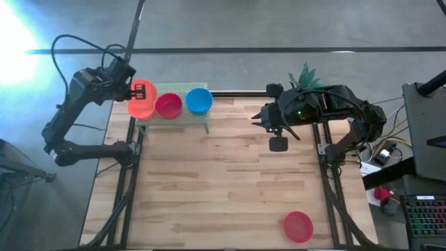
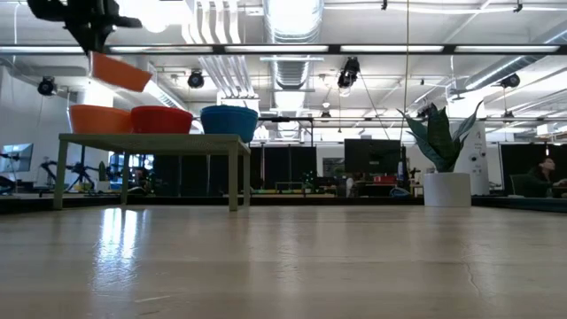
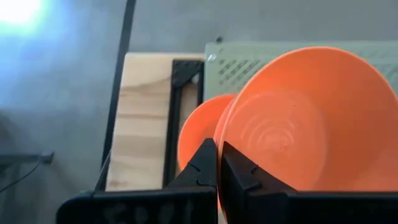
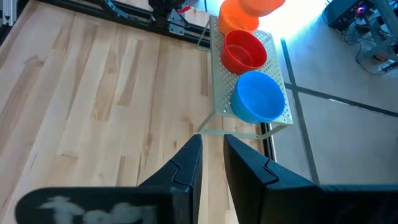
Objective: Pick & Place Mini bowls
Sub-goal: Stack the orange bowl on top of the other orange bowls on the shelf
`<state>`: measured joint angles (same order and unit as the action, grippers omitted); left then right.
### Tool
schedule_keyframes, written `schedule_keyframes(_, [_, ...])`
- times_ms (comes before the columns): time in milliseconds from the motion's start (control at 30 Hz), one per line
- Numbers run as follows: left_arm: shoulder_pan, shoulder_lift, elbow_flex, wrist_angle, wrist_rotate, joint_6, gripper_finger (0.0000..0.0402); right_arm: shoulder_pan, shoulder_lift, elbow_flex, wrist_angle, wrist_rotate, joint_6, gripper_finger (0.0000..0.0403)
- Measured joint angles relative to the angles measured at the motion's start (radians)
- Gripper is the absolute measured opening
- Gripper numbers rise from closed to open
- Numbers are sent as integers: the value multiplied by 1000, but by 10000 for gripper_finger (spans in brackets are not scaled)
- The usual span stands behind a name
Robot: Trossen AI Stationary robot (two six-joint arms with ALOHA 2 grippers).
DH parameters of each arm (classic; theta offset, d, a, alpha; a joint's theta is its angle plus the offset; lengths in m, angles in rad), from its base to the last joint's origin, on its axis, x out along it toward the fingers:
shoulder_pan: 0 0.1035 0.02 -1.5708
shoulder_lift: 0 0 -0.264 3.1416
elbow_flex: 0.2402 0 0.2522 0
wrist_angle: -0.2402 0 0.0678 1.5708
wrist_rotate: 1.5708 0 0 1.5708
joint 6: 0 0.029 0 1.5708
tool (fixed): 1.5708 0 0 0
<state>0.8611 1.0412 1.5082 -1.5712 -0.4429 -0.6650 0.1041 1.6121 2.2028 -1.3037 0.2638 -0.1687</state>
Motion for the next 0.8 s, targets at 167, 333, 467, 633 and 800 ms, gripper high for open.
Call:
schedule_keyframes(167, [40, -9, -86, 0, 15, 1, 0, 0, 0, 0, 0, 0, -16, 63])
schedule_keyframes(333, [49, -11, -124, 0, 33, 1, 0, 0, 0, 0, 0, 0, -15, 63])
schedule_keyframes(467, [49, -11, -125, 4, 34, 2, 0, 0, 0, 0, 0, 0, -15, 63])
schedule_keyframes(633, [49, -10, -127, 7, -13, 2, 0, 0, 0, 0, 0, 0, -15, 63])
schedule_keyframes(800, [48, -10, -171, 34, -15, 2, 0, 0, 0, 0, 0, 0, -15, 63])
